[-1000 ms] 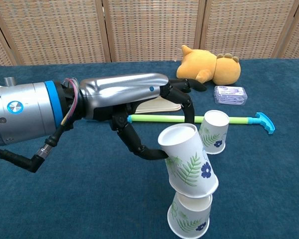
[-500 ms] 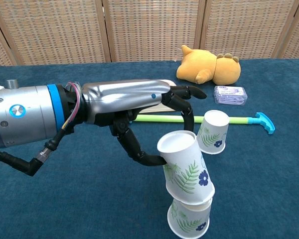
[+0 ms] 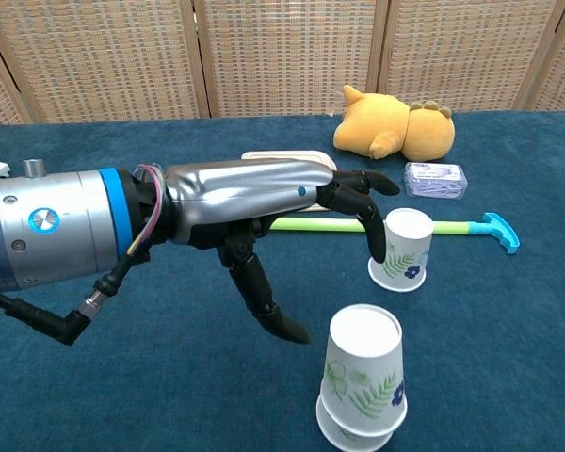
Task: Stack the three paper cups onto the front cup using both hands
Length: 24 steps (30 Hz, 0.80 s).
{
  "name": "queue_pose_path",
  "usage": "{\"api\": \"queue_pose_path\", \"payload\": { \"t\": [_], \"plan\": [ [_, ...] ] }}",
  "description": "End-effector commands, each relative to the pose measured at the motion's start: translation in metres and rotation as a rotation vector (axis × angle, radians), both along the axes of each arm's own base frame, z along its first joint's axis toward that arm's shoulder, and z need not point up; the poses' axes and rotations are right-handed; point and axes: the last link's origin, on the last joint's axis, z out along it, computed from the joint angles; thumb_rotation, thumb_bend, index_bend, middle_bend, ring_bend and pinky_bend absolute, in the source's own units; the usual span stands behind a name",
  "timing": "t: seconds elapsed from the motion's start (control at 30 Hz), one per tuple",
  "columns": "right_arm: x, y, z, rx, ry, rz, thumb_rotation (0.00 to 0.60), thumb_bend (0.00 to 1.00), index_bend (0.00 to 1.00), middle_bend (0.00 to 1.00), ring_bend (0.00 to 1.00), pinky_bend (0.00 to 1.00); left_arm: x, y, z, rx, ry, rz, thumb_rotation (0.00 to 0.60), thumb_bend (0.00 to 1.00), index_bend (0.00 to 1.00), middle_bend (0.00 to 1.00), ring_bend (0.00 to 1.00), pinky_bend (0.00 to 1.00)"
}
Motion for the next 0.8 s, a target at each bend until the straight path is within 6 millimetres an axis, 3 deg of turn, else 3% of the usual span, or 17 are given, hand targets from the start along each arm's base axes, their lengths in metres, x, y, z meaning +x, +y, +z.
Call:
{"api": "queue_pose_path", "payload": {
  "t": [0.03,0.13,0.27,0.5,0.8],
  "plan": [
    [0.000,0.000,0.000,0.001,-0.002,-0.001,0.600,0.10,0.00,0.00,0.00,0.00,-0.002,0.002,0.003,0.010,-0.017,0.023,0.600,0.14,0.30,0.00,0.00,0.08],
    [-0.001,0.000,0.000,0.000,-0.003,-0.001,0.600,0.10,0.00,0.00,0.00,0.00,-0.009,0.006,0.011,0.040,-0.054,0.071,0.600,0.14,0.26,0.00,0.00,0.08],
    [-0.001,0.000,0.001,0.001,-0.006,-0.002,0.600,0.10,0.00,0.00,0.00,0.00,-0.035,0.012,0.029,0.149,-0.074,0.135,0.600,0.14,0.18,0.00,0.00,0.07],
    [0.000,-0.001,-0.003,0.014,-0.002,0.004,0.600,0.10,0.00,0.00,0.00,0.00,-0.096,0.016,0.071,0.364,-0.076,0.289,0.600,0.14,0.13,0.00,0.00,0.06],
    [0.001,-0.003,-0.009,0.031,0.008,-0.003,0.600,0.10,0.01,0.00,0.00,0.01,-0.170,-0.005,0.116,0.696,0.027,0.406,0.600,0.14,0.13,0.00,0.00,0.06]
  ]
}}
